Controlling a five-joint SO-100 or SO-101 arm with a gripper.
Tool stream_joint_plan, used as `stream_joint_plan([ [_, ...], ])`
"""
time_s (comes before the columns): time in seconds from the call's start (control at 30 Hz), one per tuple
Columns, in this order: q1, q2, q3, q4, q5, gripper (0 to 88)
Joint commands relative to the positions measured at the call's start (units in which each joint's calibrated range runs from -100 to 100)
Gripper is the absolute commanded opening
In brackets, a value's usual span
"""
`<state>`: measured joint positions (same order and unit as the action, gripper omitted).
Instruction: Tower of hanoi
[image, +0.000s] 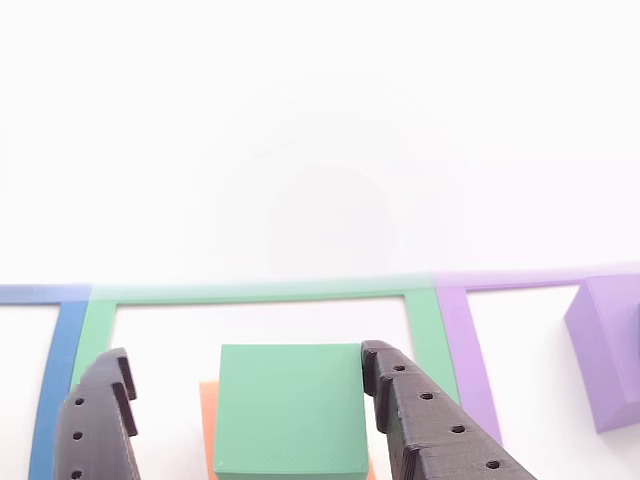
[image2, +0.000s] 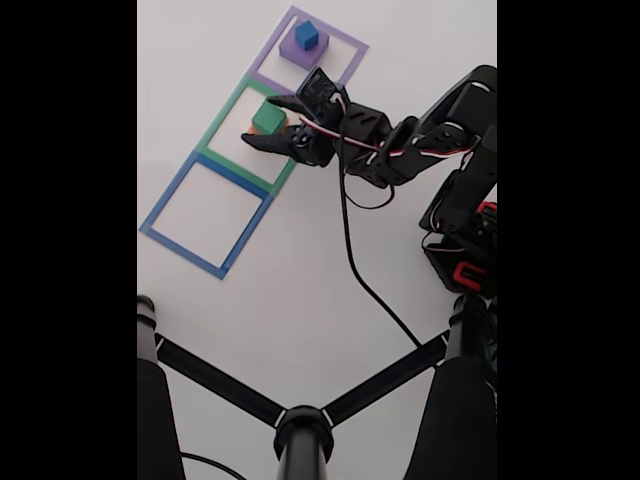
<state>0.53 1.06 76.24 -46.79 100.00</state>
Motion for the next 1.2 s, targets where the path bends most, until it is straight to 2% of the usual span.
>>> stream_joint_plan([
  [0.0, 0.8, -0.9, -2.5, -1.4, 0.0, 28.9],
  [0.13, 0.9, -3.4, -3.9, 0.8, 0.0, 29.3],
  [0.27, 0.6, -10.2, -6.9, 9.8, 0.0, 29.6],
  [0.47, 2.1, -25.5, -15.0, 38.8, 0.0, 25.8],
  [0.6, 4.8, -34.1, -24.2, 62.5, 0.0, 12.4],
  [0.73, 7.8, -37.1, -34.0, 79.0, 0.0, 2.6],
  [0.9, 12.3, -36.3, -52.4, 102.8, 0.0, 1.2],
  [1.07, 15.7, -30.5, -78.5, 128.0, 0.0, 1.1],
  [1.17, 16.7, -26.5, -92.3, 139.0, 0.0, 1.1],
])
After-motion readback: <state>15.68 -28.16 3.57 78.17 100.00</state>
